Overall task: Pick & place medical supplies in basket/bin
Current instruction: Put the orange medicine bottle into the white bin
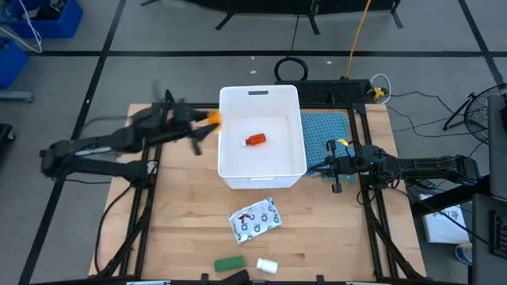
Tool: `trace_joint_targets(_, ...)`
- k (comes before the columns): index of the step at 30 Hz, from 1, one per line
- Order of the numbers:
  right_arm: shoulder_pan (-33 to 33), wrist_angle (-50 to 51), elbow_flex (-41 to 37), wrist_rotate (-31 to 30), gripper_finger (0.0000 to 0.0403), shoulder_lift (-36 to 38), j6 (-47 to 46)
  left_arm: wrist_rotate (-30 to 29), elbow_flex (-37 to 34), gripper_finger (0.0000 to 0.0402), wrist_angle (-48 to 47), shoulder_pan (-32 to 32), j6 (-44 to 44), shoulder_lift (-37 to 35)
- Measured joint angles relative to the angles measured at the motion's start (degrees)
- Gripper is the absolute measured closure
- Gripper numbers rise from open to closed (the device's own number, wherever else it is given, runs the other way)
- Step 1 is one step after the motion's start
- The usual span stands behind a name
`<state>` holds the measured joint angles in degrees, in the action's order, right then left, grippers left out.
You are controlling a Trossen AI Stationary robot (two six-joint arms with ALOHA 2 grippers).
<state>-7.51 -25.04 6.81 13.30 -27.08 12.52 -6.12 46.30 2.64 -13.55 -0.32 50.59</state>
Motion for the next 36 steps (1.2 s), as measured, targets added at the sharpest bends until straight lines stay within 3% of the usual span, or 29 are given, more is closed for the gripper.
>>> trace_joint_targets(8, 0.00, 0.46, 0.00, 0.00, 0.0402, 0.00, 0.01, 14.15, 25.35, 0.0218, -14.93, -5.46, 1.93, 30.14)
trace_joint_targets(14, 0.00, 0.50, 0.00, 0.00, 0.0401, -0.01, 0.21, 16.85, 44.82, 0.0218, -31.75, -5.46, 6.45, 48.90)
trace_joint_targets(17, 0.00, 0.46, 0.00, 0.00, 0.0402, 0.01, 0.60, 16.84, 51.31, 0.0218, -37.10, -5.51, 6.88, 56.31)
trace_joint_targets(23, 0.00, 0.48, 0.00, 0.00, 0.0401, -0.01, 1.69, 20.64, 56.34, 0.0218, -40.53, -5.46, 6.52, 66.37)
trace_joint_targets(36, 0.00, -0.48, -0.01, 0.00, 0.0402, -0.01, 1.95, 22.72, 55.15, 0.0218, -42.80, -3.80, 2.57, 76.02)
